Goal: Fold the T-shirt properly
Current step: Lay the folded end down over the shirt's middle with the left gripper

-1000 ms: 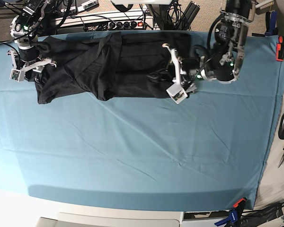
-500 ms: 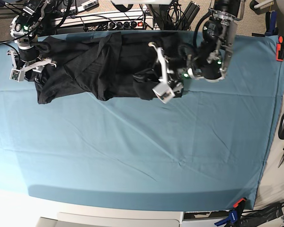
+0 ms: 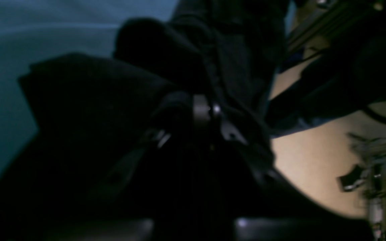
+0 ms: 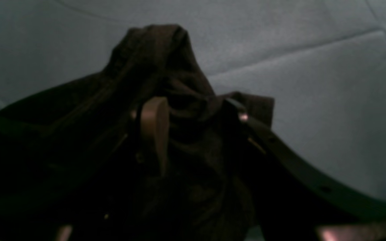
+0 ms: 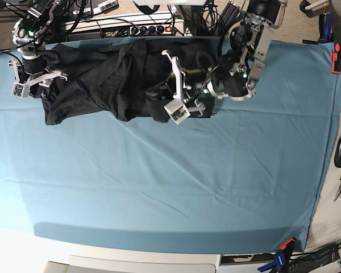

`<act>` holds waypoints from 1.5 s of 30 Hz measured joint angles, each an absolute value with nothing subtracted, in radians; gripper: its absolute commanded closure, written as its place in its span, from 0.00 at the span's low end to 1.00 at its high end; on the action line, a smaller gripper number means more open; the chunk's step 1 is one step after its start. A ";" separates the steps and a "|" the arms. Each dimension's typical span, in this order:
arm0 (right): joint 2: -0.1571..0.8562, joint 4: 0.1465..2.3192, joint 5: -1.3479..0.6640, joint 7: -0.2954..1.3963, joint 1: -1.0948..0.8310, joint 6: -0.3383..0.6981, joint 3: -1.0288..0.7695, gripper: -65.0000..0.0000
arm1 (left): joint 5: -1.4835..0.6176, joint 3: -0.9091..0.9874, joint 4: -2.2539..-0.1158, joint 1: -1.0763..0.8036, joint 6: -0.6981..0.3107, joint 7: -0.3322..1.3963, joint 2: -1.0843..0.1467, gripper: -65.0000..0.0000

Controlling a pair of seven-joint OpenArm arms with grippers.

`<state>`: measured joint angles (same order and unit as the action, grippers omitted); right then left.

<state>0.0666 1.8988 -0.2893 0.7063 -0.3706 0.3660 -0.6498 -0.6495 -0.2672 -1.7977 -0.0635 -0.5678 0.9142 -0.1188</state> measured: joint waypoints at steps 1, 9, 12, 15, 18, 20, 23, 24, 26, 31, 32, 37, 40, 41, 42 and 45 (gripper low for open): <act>0.067 1.899 -0.289 0.706 -0.371 0.366 -0.650 0.60 | -0.639 -0.267 -1.798 -0.062 -0.565 0.906 -0.119 1.00; 0.067 1.899 -0.289 0.706 -0.371 0.366 -0.650 0.60 | -0.628 -0.267 -1.798 -0.056 -0.542 0.896 -0.119 1.00; 0.067 1.899 -0.289 0.706 -0.371 0.366 -0.650 0.60 | -0.624 -0.266 -1.798 -0.058 -0.541 0.896 -0.094 1.00; 0.067 1.899 -0.289 0.706 -0.371 0.366 -0.650 0.60 | -0.626 -0.267 -1.798 -0.061 -0.542 0.896 -0.069 1.00; 0.067 1.899 -0.289 0.706 -0.371 0.366 -0.650 0.60 | -0.625 -0.267 -1.798 -0.061 -0.541 0.896 -0.070 1.00; 0.066 1.899 -0.290 0.706 -0.371 0.366 -0.650 0.60 | -0.625 -0.266 -1.798 -0.061 -0.542 0.896 -0.070 1.00; 0.067 1.899 -0.303 0.706 -0.371 0.366 -0.650 0.60 | -0.625 -0.266 -1.798 -0.061 -0.542 0.896 -0.069 1.00; 0.067 1.899 -0.313 0.706 -0.371 0.366 -0.650 0.60 | -0.625 -0.266 -1.798 -0.061 -0.542 0.896 -0.069 1.00; 0.067 1.899 -0.315 0.706 -0.371 0.366 -0.650 0.60 | -0.624 -0.266 -1.798 -0.064 -0.566 0.897 -0.070 0.92; 0.067 1.899 -0.316 0.706 -0.371 0.366 -0.650 0.60 | -0.629 -0.274 -1.798 -0.069 -0.594 0.905 -0.070 0.46; 0.067 1.899 -0.316 0.706 -0.371 0.366 -0.650 0.60 | -0.629 -0.278 -1.798 -0.068 -0.574 0.904 -0.070 0.46; 0.067 1.899 -0.316 0.706 -0.371 0.366 -0.650 0.60 | -0.628 -0.313 -1.798 -0.068 -0.566 0.904 -0.072 0.46; 0.067 1.899 -0.316 0.706 -0.371 0.366 -0.650 0.60 | -0.629 -0.321 -1.798 -0.069 -0.567 0.904 -0.072 0.48; 0.067 1.899 -0.316 0.706 -0.371 0.366 -0.650 0.60 | -0.629 -0.320 -1.798 -0.068 -0.567 0.908 -0.072 0.51; 0.067 1.899 -0.316 0.706 -0.371 0.366 -0.650 0.60 | -0.628 -0.319 -1.798 -0.066 -0.567 0.922 -0.072 0.56; 0.067 1.899 -0.316 0.706 -0.371 0.366 -0.650 0.60 | -0.628 -0.296 -1.802 -0.058 -0.574 0.943 -0.072 0.77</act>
